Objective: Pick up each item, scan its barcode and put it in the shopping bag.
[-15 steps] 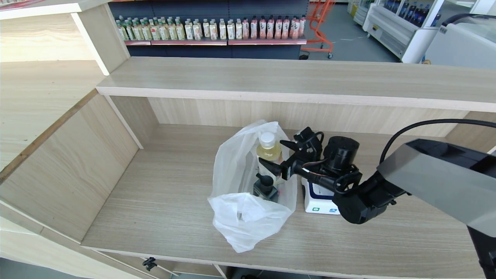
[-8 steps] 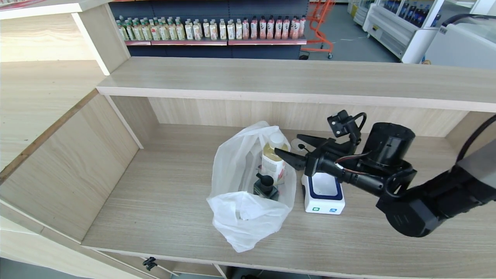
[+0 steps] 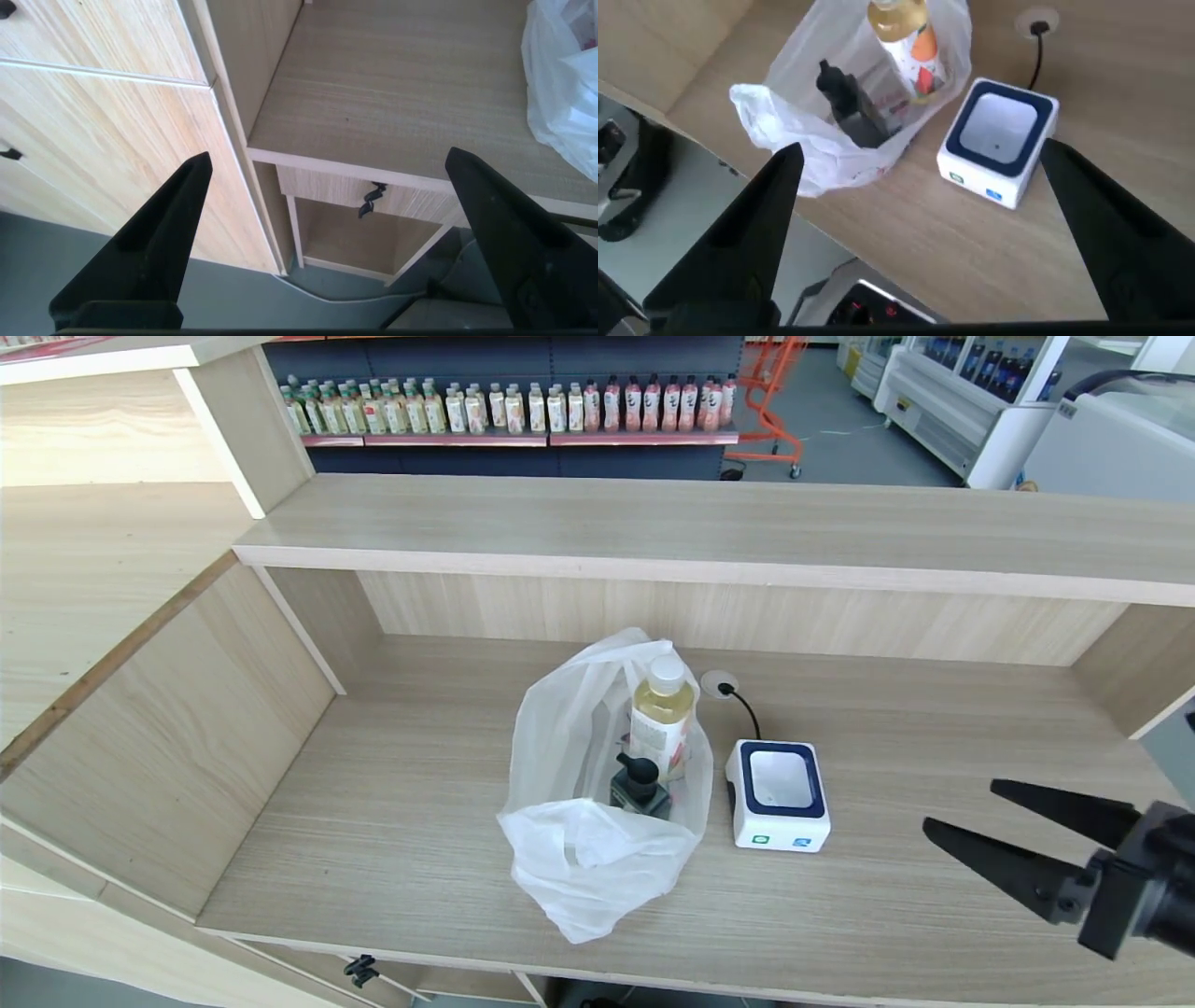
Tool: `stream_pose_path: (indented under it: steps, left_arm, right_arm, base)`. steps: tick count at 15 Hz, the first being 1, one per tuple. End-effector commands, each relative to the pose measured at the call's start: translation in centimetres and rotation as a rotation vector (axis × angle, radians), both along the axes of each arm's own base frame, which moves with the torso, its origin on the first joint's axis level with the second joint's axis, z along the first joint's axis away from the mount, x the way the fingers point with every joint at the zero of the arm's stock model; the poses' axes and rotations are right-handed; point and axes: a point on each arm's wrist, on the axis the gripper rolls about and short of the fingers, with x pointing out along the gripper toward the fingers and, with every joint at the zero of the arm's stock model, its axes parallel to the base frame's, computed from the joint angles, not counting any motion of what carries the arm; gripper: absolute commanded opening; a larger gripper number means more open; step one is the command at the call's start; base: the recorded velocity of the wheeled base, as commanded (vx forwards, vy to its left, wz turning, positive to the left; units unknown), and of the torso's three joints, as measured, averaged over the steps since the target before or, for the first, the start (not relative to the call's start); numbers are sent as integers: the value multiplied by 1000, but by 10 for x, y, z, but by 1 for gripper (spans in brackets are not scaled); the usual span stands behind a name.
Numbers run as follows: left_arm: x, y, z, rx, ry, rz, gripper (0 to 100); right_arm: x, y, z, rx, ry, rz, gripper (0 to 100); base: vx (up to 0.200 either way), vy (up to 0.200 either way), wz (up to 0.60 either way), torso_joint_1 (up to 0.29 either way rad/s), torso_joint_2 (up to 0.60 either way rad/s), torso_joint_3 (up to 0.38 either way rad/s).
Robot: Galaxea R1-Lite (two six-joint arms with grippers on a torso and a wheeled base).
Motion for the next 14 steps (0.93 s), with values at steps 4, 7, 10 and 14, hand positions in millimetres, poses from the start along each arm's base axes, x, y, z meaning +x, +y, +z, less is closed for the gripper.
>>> stream_pose_path:
  steps: [4, 7, 10, 14]
  left_arm:
    - [0, 0, 0, 0, 0, 0, 100]
    - [0, 0, 0, 0, 0, 0, 100]
    - [0, 0, 0, 0, 0, 0, 100]
    - [0, 0, 0, 0, 0, 0, 100]
  right_arm:
    - [-138, -42, -105, -51, -158, -547, 100]
    - [-140, -42, -104, -83, -210, -516, 100]
    - [-140, -42, -105, -85, -209, -514, 100]
    - [-140, -42, -104, -84, -212, -514, 0]
  base:
    - [0, 0, 0, 0, 0, 0]
    - [0, 0, 0, 0, 0, 0]
    - [0, 0, 0, 0, 0, 0]
    - [0, 0, 0, 0, 0, 0]
